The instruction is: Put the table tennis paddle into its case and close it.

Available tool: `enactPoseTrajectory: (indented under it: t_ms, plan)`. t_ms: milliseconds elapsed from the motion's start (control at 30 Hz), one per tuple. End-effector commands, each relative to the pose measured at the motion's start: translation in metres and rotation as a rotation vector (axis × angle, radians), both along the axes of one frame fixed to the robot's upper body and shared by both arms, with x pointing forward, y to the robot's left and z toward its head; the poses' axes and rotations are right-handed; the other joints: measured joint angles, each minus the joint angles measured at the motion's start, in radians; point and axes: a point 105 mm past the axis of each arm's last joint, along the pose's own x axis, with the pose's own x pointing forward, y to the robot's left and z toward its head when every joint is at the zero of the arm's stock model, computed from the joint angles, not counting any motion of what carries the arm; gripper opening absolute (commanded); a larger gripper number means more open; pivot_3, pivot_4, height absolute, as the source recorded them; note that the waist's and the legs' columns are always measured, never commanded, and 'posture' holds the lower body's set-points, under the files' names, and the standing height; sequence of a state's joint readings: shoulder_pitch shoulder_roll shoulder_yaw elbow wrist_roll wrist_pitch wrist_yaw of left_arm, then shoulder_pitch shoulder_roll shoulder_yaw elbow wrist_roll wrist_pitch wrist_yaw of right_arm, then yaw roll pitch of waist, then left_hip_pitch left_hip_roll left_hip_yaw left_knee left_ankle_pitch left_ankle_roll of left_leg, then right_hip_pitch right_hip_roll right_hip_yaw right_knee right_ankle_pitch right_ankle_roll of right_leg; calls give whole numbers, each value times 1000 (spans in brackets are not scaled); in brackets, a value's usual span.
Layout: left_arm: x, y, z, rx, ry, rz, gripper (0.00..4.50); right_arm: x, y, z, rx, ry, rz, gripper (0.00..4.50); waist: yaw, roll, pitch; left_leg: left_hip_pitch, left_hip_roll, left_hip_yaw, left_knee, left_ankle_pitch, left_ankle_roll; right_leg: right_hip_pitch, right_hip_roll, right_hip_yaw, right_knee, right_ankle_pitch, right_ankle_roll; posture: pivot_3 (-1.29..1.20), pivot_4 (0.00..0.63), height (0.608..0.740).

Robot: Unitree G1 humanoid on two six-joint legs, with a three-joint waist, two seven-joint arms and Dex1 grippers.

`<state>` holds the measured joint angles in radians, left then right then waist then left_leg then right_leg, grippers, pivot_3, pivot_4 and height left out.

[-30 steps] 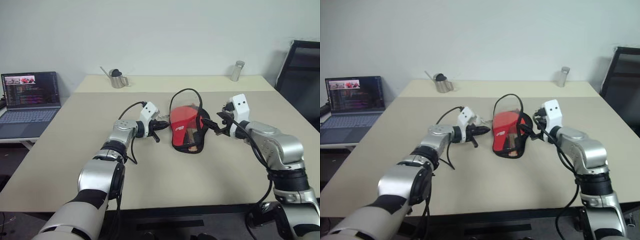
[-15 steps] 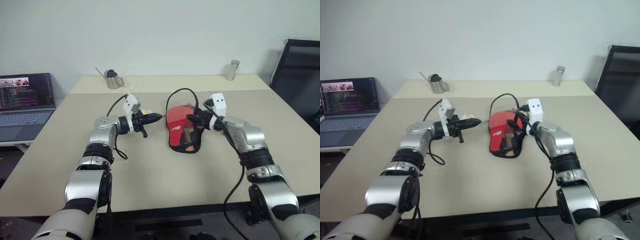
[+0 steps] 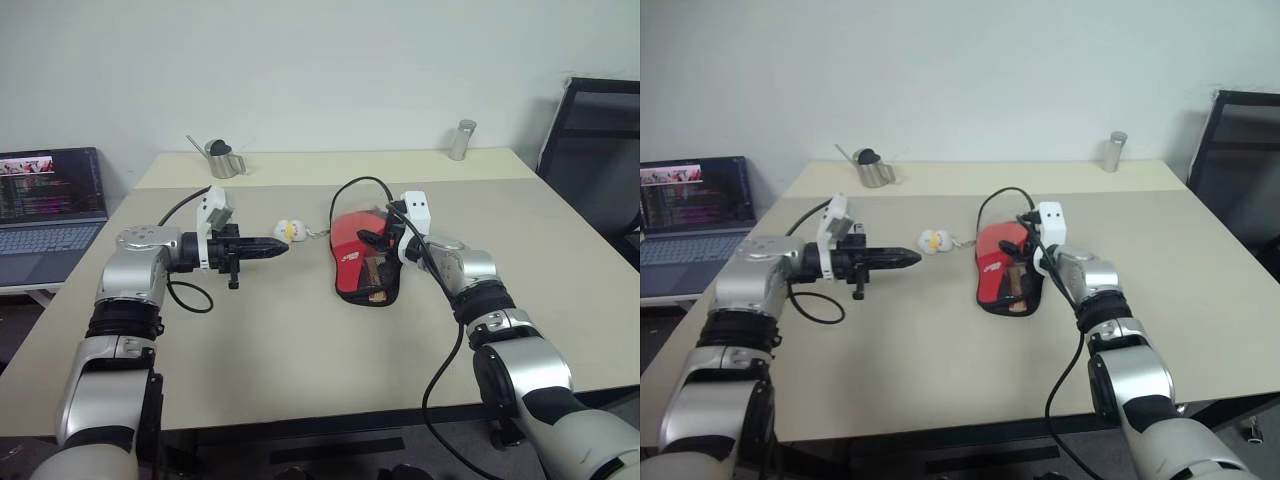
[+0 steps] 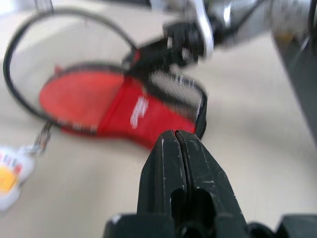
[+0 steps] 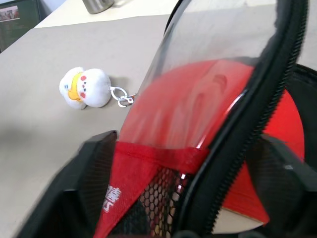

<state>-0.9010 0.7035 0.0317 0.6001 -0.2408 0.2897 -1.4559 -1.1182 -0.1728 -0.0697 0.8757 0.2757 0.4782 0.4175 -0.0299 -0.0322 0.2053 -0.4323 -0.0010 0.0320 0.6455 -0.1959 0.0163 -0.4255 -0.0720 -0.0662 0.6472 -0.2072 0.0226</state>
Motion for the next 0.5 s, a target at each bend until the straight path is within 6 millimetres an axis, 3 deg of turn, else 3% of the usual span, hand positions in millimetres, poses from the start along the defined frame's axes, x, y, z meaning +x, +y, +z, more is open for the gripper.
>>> enactPoseTrajectory:
  t_ms: [33,300,500]
  plan:
    - [-2,1,10,35,-55,-14,0,5,-1,19,31,-47,-35,2866,2,0,0,0,0,0,0,0,0,0,0,0,0,0,0,0,150,740]
    - [-5,0,3,50,-51,-18,0,6,-13,2,8,14,-140,147,-1,0,0,0,0,0,0,0,0,0,0,1,0,0,0,0,150,740]
    - [-5,1,-3,71,-43,-14,0,1,-40,-7,-37,45,-218,16,5,0,0,0,0,0,0,0,0,0,-1,1,0,0,0,0,150,740]
